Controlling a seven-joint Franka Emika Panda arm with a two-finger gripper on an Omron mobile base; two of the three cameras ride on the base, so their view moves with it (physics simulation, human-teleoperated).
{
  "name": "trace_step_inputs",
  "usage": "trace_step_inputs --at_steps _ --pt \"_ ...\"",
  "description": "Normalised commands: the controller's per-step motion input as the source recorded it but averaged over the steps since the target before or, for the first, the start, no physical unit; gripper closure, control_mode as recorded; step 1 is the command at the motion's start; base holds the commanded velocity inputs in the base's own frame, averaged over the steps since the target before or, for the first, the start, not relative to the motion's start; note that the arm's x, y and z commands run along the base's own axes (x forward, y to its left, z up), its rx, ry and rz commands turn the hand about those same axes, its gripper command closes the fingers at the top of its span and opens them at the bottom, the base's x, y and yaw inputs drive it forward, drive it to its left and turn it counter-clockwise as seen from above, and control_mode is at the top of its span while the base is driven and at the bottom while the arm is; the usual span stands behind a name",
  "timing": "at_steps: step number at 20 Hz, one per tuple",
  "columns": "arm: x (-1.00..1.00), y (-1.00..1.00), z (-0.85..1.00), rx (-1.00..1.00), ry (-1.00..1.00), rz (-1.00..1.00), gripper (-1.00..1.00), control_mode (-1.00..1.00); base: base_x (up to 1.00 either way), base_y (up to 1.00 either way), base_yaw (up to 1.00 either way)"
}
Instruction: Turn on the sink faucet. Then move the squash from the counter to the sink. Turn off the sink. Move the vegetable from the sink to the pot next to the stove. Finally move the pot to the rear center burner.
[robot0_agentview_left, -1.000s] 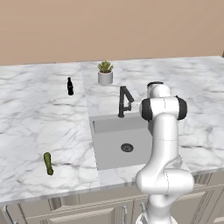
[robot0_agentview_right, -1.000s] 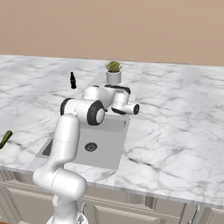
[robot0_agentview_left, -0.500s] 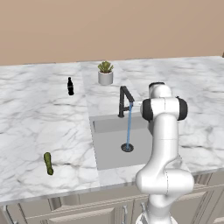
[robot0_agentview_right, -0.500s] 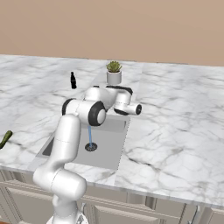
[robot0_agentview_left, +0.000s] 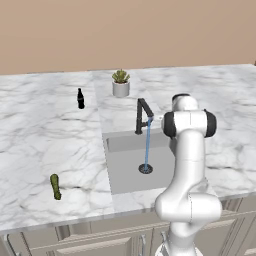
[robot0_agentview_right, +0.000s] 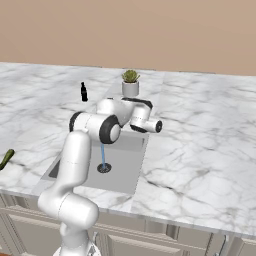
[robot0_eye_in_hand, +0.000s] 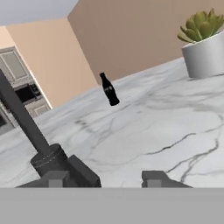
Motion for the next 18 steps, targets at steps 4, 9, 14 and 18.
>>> trace_step_inputs --at_steps 4,9,14,18 --pt "-0.35 -0.29 0.43 0.0 0.03 -0.13 -1.0 -1.0 0.0 0.0 0.0" --pt "-0.42 -0.29 0.53 0.0 0.01 -0.14 -1.0 -1.0 0.0 0.0 0.0" --pt "-0.6 -0.16 0.57 0.0 0.02 -0.16 -1.0 -1.0 0.0 0.0 0.0" --pt "-0.85 -0.02 0.5 -0.01 0.03 -0.17 -1.0 -1.0 0.0 0.0 0.0"
